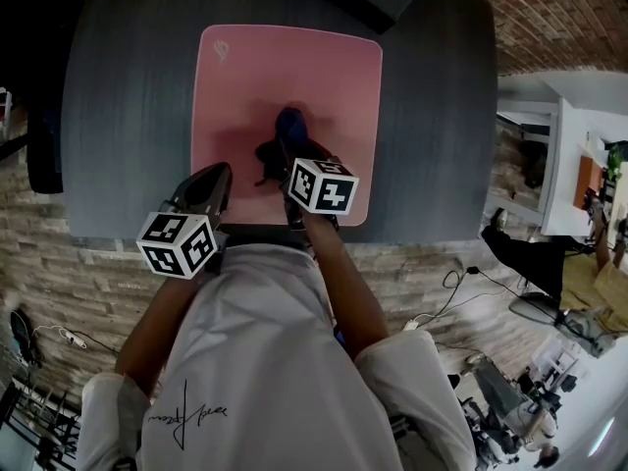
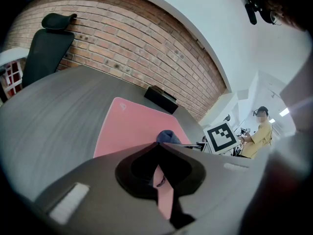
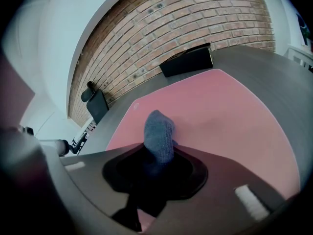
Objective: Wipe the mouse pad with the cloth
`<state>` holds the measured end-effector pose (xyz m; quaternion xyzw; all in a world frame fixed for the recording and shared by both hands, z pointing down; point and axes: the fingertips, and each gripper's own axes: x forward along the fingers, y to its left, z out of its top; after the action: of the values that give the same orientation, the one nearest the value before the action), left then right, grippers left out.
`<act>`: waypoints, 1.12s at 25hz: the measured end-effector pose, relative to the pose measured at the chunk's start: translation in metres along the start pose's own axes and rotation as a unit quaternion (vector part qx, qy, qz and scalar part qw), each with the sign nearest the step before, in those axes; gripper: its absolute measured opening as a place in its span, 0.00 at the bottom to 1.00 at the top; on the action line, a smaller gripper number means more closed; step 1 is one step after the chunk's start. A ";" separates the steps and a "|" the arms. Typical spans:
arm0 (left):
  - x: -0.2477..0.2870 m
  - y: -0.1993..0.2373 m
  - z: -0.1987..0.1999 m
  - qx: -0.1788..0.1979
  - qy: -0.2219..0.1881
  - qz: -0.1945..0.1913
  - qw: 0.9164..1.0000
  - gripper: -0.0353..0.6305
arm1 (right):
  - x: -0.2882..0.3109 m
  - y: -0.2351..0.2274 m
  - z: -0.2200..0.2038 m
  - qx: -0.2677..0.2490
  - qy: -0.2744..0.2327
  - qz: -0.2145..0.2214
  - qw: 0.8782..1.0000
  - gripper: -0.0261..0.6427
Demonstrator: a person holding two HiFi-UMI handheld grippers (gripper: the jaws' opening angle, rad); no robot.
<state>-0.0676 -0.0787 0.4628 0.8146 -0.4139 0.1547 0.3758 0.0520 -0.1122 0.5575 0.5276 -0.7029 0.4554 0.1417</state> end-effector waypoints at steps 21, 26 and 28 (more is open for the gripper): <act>0.015 -0.017 -0.001 0.010 0.011 -0.015 1.000 0.07 | -0.027 -0.041 0.000 -0.006 -0.008 -0.027 1.000 0.20; 0.014 -0.018 -0.002 0.011 0.011 -0.016 1.000 0.07 | -0.033 -0.050 -0.001 -0.015 -0.009 -0.039 0.999 0.20; 0.013 -0.017 -0.002 0.011 0.011 -0.016 1.000 0.07 | -0.036 -0.054 0.000 -0.015 -0.010 -0.044 0.999 0.20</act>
<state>-0.0458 -0.0780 0.4629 0.8231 -0.3952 0.1624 0.3741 0.1133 -0.0915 0.5595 0.5600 -0.6874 0.4329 0.1626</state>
